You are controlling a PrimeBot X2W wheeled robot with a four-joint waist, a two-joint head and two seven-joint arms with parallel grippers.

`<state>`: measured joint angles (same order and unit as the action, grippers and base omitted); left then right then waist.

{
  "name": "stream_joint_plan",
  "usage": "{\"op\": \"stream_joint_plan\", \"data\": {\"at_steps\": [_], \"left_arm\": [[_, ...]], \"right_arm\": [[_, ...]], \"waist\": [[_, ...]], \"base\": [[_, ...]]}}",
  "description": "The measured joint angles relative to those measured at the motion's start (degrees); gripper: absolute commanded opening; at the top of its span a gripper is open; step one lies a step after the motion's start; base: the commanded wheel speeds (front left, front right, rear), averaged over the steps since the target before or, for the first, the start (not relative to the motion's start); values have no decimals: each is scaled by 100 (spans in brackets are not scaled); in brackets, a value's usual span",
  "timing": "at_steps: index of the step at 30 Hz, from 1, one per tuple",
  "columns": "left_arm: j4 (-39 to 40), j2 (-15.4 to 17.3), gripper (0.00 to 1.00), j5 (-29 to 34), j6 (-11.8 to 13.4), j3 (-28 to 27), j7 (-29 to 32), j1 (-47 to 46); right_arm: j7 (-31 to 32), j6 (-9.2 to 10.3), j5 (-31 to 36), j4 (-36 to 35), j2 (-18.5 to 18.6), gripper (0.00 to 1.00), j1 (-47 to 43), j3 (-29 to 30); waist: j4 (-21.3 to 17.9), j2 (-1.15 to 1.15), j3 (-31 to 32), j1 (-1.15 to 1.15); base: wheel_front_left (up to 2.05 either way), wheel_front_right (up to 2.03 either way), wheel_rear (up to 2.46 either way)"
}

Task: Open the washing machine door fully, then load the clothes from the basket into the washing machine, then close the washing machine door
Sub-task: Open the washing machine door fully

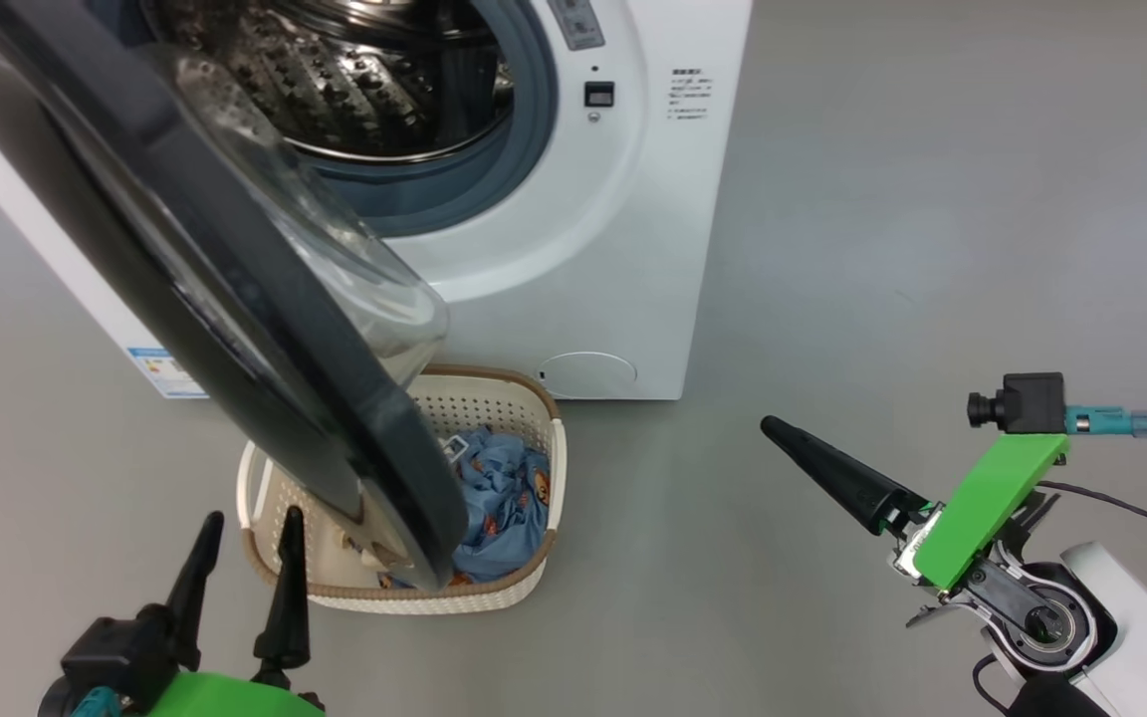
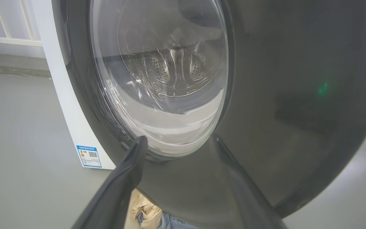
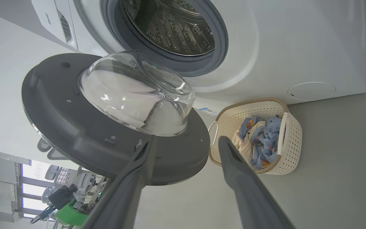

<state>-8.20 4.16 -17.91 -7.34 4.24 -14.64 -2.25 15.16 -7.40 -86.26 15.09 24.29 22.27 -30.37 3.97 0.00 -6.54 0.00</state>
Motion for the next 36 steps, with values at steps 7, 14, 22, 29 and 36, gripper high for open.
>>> {"op": "stream_joint_plan", "data": {"at_steps": [7,14,22,29,36], "left_arm": [[49,23,100,1,0,-105,0,1],[70,23,100,9,0,-182,0,44],[69,22,100,9,0,-281,0,127],[69,20,100,9,0,-322,0,135],[82,18,100,9,0,-343,1,141]], "right_arm": [[-560,0,9,57,127,100,-121,-13],[-1391,0,269,246,341,100,-348,-147],[-2443,0,463,466,516,100,-502,-426],[-2926,0,884,805,647,100,-544,-614],[-2939,0,2072,893,427,100,-583,472]], "waist": [[-202,0,-4,0],[-350,0,-7,0],[-393,0,35,0],[-395,0,71,0],[-397,0,52,0]], "base": [[0,0,0],[0,0,0],[0,0,0],[0,0,0],[0,0,0]]}}
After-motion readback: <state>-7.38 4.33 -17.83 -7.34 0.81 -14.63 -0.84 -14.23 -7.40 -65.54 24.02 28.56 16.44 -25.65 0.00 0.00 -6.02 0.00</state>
